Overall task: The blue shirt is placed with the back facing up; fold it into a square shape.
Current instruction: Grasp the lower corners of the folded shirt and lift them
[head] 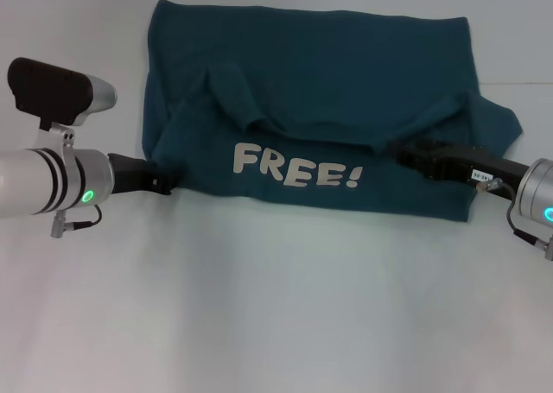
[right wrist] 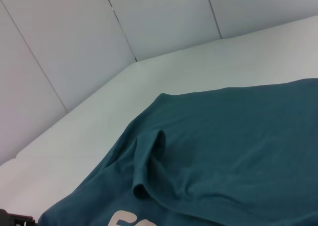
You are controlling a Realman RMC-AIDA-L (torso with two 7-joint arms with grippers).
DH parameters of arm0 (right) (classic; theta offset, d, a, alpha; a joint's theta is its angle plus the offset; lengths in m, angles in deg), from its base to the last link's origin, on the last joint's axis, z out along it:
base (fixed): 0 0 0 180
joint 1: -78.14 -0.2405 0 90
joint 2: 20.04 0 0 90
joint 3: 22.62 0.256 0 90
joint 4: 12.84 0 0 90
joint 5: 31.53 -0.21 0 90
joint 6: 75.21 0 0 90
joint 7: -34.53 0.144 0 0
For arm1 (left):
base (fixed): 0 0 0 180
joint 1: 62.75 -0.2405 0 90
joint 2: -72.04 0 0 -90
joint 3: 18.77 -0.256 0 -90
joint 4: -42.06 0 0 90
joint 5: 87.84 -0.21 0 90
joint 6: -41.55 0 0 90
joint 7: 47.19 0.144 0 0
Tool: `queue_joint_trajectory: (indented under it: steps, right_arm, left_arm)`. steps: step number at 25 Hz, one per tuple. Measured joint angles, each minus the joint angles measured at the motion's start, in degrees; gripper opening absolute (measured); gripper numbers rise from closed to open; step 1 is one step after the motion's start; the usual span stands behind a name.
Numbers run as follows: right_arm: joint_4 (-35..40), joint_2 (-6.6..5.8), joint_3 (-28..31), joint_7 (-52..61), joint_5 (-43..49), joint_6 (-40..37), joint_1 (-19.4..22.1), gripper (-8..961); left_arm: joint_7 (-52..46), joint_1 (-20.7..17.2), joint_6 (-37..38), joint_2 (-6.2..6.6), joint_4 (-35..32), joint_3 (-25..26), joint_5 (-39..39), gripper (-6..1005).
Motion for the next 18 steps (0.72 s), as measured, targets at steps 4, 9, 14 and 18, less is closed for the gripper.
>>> queue_joint_trajectory:
  steps: [4, 9, 14, 18]
  right_arm:
    - [0.0, 0.0, 0.0, 0.0, 0.0, 0.14, -0.21, 641]
    - [0.0, 0.0, 0.0, 0.0, 0.0, 0.17, -0.4, 641]
    - [0.0, 0.0, 0.0, 0.18, -0.03, 0.2, -0.31, 641]
    - [-0.11, 0.0, 0.0, 0.16, -0.76, 0.0, 0.03, 641]
  left_arm:
    - [0.0, -0.29, -0.04, -0.11, -0.61, 0.04, 0.02, 296]
    - [-0.07, -0.65, 0.08, -0.46, -1.46, 0.28, 0.02, 109]
    - [-0.18, -1.05, 0.23, -0.5, -2.15, 0.6, 0.14, 45]
    - [-0.26, -2.16, 0.95, -0.77, -4.12, 0.28, 0.32, 47]
